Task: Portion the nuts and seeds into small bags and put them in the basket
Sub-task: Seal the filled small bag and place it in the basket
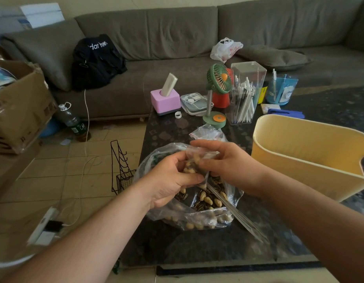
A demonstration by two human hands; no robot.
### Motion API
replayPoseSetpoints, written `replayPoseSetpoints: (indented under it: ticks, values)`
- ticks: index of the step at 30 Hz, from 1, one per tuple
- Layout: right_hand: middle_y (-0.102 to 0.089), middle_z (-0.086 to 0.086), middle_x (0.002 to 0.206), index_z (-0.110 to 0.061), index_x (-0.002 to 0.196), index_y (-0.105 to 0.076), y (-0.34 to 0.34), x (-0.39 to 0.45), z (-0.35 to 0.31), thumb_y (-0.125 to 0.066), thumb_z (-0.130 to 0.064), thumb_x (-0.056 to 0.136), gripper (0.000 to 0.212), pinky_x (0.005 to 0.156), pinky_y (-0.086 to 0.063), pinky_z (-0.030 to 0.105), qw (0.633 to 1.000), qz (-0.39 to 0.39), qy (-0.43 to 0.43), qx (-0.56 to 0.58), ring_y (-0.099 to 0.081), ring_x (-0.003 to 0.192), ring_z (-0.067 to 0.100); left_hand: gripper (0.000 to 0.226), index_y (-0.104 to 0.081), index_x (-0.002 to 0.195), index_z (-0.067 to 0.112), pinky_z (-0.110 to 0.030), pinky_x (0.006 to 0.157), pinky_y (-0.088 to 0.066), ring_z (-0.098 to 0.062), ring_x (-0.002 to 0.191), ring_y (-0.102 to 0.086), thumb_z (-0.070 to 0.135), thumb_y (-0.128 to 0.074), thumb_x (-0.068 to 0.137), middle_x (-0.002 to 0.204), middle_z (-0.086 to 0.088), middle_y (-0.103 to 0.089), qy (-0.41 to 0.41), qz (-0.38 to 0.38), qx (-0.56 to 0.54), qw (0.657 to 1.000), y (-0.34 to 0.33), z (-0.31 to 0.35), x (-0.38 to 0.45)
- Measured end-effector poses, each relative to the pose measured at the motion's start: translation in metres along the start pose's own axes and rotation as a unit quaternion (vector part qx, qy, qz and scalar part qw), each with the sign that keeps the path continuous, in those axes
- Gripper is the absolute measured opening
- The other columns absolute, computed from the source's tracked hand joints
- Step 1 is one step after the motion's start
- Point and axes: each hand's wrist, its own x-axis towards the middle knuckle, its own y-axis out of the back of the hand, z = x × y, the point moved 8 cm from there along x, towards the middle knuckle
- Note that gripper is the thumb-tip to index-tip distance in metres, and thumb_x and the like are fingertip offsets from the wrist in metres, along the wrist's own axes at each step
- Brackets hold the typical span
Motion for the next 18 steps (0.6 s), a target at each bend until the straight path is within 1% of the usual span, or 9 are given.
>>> replayPoseSetpoints:
  ticks: [1, 2, 4, 6, 8, 12, 15, 17, 18]
  values:
    - [-0.076, 0.004, 0.114, -0.042, 0.135, -0.066, 0.003, 0.002, 0.002, -0.075, -0.016, 0.096, 0.048, 0.098, -0.060, 0.052, 1.000, 0.024, -0.001, 0.007, -0.075, 0.099, 0.028, 0.052, -0.068, 0.126, 0.013, -0.034, 0.092, -0.064, -0.021, 0.104, -0.076, -0.022, -0.067, 0.088, 0.108, -0.008, -0.079, -0.001, -0.002, -0.011, 1.000, -0.001, 0.000, 0.000]
    - [-0.072, 0.008, 0.118, -0.041, 0.133, -0.067, 0.006, 0.003, 0.005, -0.076, -0.016, 0.095, 0.047, 0.095, -0.061, 0.053, 0.998, 0.052, -0.006, 0.027, -0.076, 0.099, 0.030, 0.052, -0.067, 0.128, 0.012, -0.034, 0.091, -0.064, -0.022, 0.104, -0.076, -0.022, -0.066, 0.089, 0.110, -0.010, -0.078, -0.005, -0.004, -0.026, 1.000, -0.002, 0.001, 0.000]
    - [-0.072, 0.011, 0.116, -0.030, 0.127, -0.069, 0.011, 0.004, 0.012, -0.077, -0.017, 0.095, 0.036, 0.087, -0.065, 0.043, 0.992, 0.092, -0.032, 0.084, -0.077, 0.098, 0.026, 0.053, -0.062, 0.134, 0.010, -0.034, 0.090, -0.063, -0.025, 0.109, -0.076, -0.021, -0.064, 0.091, 0.115, -0.013, -0.077, -0.015, 0.003, -0.052, 0.999, -0.002, 0.003, 0.001]
    - [-0.076, 0.010, 0.110, -0.019, 0.118, -0.072, 0.004, 0.003, 0.017, -0.074, -0.023, 0.098, 0.020, 0.073, -0.063, 0.028, 0.987, 0.075, -0.067, 0.126, -0.076, 0.094, 0.020, 0.050, -0.059, 0.133, 0.011, -0.037, 0.093, -0.063, -0.027, 0.113, -0.075, -0.017, -0.064, 0.092, 0.117, -0.013, -0.077, -0.027, 0.025, -0.055, 0.998, 0.001, 0.003, 0.003]
    - [-0.078, 0.005, 0.104, -0.016, 0.114, -0.074, -0.003, 0.001, 0.017, -0.066, -0.025, 0.103, 0.016, 0.066, -0.058, 0.022, 0.985, 0.055, -0.072, 0.148, -0.075, 0.086, 0.014, 0.047, -0.060, 0.128, 0.014, -0.041, 0.096, -0.062, -0.029, 0.114, -0.074, -0.012, -0.069, 0.090, 0.115, -0.013, -0.078, -0.038, 0.046, -0.063, 0.996, 0.003, 0.004, 0.005]
    - [-0.079, 0.010, 0.103, -0.013, 0.115, -0.074, 0.003, 0.002, 0.011, -0.058, -0.020, 0.107, 0.019, 0.072, -0.063, 0.030, 0.975, 0.093, -0.033, 0.200, -0.078, 0.090, 0.019, 0.059, -0.061, 0.131, 0.015, -0.032, 0.086, -0.063, -0.023, 0.104, -0.076, -0.002, -0.076, 0.077, 0.105, -0.009, -0.080, -0.031, 0.039, -0.104, 0.993, 0.001, 0.005, 0.006]
    - [-0.080, 0.005, 0.098, -0.014, 0.112, -0.073, 0.004, 0.002, 0.013, -0.057, -0.028, 0.107, 0.022, 0.071, -0.061, 0.028, 0.971, 0.089, -0.048, 0.215, -0.076, 0.084, 0.015, 0.045, -0.065, 0.127, 0.011, -0.026, 0.076, -0.062, -0.019, 0.095, -0.076, -0.010, -0.071, 0.088, 0.100, -0.007, -0.080, -0.023, 0.047, -0.100, 0.994, 0.002, 0.004, 0.007]
    - [-0.079, 0.009, 0.101, -0.013, 0.114, -0.073, 0.000, 0.003, 0.012, -0.062, -0.026, 0.105, 0.020, 0.071, -0.060, 0.026, 0.974, 0.068, -0.047, 0.213, -0.074, 0.085, 0.016, 0.041, -0.065, 0.124, 0.011, -0.027, 0.075, -0.060, -0.017, 0.090, -0.076, -0.012, -0.068, 0.090, 0.098, -0.005, -0.080, -0.022, 0.051, -0.100, 0.993, 0.003, 0.004, 0.007]
    - [-0.078, 0.013, 0.105, -0.011, 0.116, -0.073, -0.001, 0.004, 0.011, -0.065, -0.022, 0.103, 0.019, 0.074, -0.060, 0.027, 0.976, 0.060, -0.040, 0.208, -0.073, 0.088, 0.018, 0.040, -0.066, 0.122, 0.011, -0.027, 0.075, -0.060, -0.017, 0.088, -0.076, -0.012, -0.068, 0.089, 0.097, -0.004, -0.080, -0.024, 0.052, -0.107, 0.993, 0.003, 0.005, 0.008]
